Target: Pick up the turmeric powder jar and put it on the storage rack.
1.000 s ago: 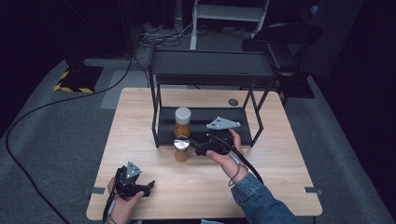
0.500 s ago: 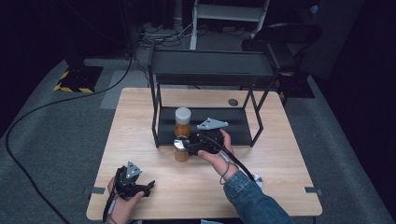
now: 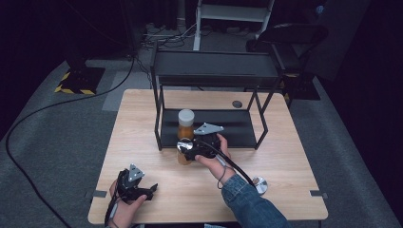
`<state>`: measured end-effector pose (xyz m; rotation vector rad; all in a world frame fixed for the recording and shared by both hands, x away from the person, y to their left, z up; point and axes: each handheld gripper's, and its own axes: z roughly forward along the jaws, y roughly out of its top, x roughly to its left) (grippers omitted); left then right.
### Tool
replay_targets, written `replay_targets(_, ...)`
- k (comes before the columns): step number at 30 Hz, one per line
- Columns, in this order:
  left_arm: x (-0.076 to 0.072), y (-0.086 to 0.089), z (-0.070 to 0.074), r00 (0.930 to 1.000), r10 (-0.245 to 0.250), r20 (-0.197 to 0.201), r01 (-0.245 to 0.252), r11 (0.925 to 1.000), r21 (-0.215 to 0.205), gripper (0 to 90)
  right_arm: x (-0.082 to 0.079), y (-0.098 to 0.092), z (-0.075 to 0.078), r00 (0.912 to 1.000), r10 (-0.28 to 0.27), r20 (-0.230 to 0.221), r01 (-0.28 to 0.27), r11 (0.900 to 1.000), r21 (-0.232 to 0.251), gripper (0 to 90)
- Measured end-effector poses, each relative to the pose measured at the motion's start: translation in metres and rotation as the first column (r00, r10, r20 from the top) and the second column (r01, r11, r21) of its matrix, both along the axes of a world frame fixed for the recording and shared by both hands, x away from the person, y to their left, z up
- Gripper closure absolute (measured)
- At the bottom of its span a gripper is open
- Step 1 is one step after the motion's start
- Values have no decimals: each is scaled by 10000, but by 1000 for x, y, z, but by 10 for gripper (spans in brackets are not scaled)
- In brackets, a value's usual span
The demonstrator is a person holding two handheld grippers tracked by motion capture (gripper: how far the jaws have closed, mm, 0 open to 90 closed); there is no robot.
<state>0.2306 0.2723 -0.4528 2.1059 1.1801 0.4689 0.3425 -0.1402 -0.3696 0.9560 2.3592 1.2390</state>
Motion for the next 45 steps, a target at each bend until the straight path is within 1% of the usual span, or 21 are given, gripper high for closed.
replay_targets(4, 0, 0, 0, 10000, 3, 0, -3, 10000, -1, 57, 0, 6, -4, 10000, 20, -34, -20, 10000, -95, 77)
replay_targets(7, 0, 0, 0, 10000, 0, 0, 0, 10000, 1, 57, 0, 11, -7, 10000, 92, 6, -92, 9996, -260, 77)
replay_targets(11, 0, 0, 0, 10000, 2, 0, -2, 10000, -2, 57, 1, 13, -12, 9999, 92, -66, -94, 9994, -331, 77)
replay_targets(20, 0, 0, 0, 10000, 1, -2, -1, 10000, -2, 57, 4, 21, -28, 9999, 127, -49, -130, 9981, -597, 86)
replay_targets(22, 0, 0, 0, 10000, 1, -1, -1, 10000, -1, 57, 6, 22, -30, 9999, 126, -113, -133, 9978, -645, 92)
replay_targets(27, 0, 0, 0, 10000, 4, 2, -4, 10000, 1, 57, 9, 26, -34, 9997, 163, -160, -178, 9953, -951, 129)
replay_targets(32, 0, 0, 0, 10000, 4, 3, -4, 10000, -1, 57, 12, 29, -38, 9993, 258, -272, -286, 9934, -1108, 173)
replay_targets(34, 0, 0, 0, 10000, 4, 3, -4, 10000, -2, 57, 13, 31, -40, 9989, 358, -310, -393, 9921, -1194, 210)
replay_targets(37, 0, 0, 0, 10000, 4, 3, -4, 10000, 0, 57, 16, 30, -41, 9973, 587, -442, -634, 9915, -1136, 310)
replay_targets(39, 0, 0, 0, 10000, 1, -1, -1, 10000, -4, 57, 15, 31, -42, 9975, 623, -338, -659, 9907, -1187, 312)
replay_targets(45, 0, 0, 0, 10000, 4, 1, -4, 10000, -1, 57, 15, 29, -44, 9975, 640, -309, -670, 9919, -1076, 314)
